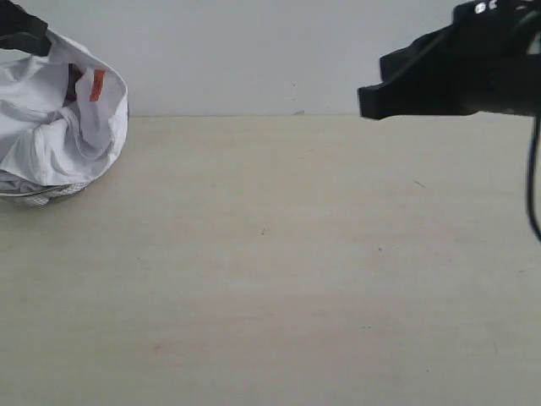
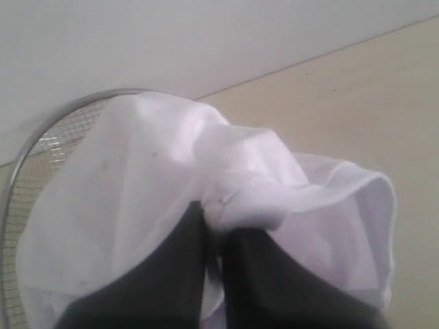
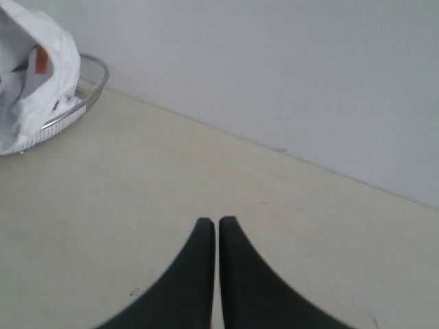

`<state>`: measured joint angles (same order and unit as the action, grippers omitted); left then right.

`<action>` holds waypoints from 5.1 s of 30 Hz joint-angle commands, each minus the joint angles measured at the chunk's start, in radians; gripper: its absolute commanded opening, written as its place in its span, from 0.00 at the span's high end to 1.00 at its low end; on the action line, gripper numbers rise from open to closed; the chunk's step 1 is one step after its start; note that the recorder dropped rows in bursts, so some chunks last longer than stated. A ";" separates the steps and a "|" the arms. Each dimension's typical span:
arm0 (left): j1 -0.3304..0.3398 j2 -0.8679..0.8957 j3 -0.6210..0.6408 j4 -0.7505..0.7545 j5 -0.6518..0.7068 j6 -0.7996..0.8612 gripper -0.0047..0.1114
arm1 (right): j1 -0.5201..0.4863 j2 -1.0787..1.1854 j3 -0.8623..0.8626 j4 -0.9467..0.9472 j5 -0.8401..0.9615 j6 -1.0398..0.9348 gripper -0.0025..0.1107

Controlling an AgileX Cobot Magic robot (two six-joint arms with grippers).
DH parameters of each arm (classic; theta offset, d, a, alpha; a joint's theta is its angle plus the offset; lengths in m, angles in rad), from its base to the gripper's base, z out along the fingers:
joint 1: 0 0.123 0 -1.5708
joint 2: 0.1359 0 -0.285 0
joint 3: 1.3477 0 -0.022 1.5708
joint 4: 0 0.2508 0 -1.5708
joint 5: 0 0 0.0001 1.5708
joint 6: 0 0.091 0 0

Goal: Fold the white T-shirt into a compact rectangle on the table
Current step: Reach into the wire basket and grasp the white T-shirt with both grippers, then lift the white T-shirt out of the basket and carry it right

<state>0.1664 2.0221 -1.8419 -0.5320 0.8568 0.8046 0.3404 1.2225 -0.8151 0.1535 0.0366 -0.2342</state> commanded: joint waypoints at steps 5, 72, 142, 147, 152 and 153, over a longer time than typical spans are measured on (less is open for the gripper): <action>-0.104 -0.025 -0.006 -0.033 0.030 0.019 0.92 | 0.135 0.299 -0.190 -0.007 -0.018 -0.089 0.98; -0.107 -0.340 -0.005 0.050 -0.023 -0.163 0.92 | 0.250 0.693 -0.868 0.107 0.022 -0.198 0.98; -0.108 -0.423 0.045 -0.106 0.364 -0.100 0.92 | 0.248 -0.093 -0.872 -0.814 0.953 0.347 0.98; -0.164 -0.271 0.261 -0.167 0.269 0.024 0.92 | 0.248 -0.031 -0.683 -0.743 0.908 0.345 0.98; -0.252 -0.060 0.271 -0.204 0.078 0.068 0.92 | 0.248 0.156 -0.467 -0.867 0.693 0.531 0.98; -0.253 -0.020 0.271 -0.204 0.018 0.043 0.92 | 0.245 0.215 -0.464 -0.920 0.693 0.592 0.98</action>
<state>-0.0789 1.9546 -1.5738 -0.7221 0.9723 0.8730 0.5907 1.3848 -1.2903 -0.6823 0.7656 0.2719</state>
